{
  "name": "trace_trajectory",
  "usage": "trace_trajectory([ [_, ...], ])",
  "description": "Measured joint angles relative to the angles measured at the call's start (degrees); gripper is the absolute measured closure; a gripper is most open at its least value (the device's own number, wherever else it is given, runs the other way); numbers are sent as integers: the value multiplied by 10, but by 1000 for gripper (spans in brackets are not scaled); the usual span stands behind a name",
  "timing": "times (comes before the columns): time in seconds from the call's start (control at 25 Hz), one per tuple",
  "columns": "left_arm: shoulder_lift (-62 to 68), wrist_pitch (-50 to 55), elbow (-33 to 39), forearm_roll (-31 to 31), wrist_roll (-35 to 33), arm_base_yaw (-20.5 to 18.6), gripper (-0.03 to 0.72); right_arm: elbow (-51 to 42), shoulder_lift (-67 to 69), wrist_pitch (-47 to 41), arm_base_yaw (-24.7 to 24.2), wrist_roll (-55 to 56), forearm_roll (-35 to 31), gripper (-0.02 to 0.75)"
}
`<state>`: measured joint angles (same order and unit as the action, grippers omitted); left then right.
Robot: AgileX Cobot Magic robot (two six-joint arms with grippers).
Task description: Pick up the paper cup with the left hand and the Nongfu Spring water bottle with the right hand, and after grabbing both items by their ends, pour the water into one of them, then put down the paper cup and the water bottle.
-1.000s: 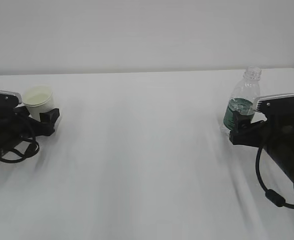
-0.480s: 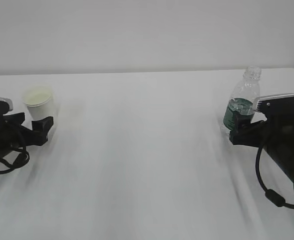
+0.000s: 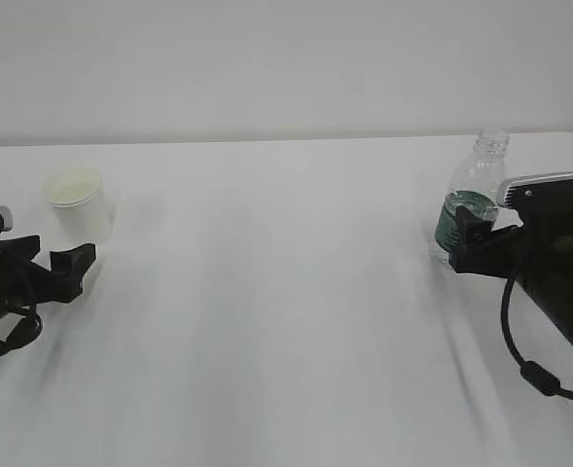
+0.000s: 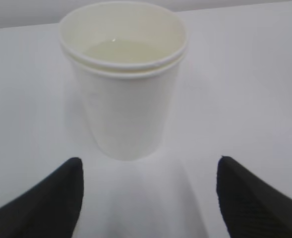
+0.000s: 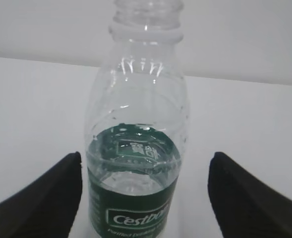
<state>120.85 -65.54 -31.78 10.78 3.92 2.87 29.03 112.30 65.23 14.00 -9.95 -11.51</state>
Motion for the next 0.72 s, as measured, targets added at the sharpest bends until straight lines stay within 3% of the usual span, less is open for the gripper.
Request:
trace_trajectory([
  [0.32,-34,0,11,17,0,0,96,-21,-61,-68,0,0,1,146],
  [0.72,-74,0,39,36,0,0,97,-40,-85,-89,0,0,8,146],
])
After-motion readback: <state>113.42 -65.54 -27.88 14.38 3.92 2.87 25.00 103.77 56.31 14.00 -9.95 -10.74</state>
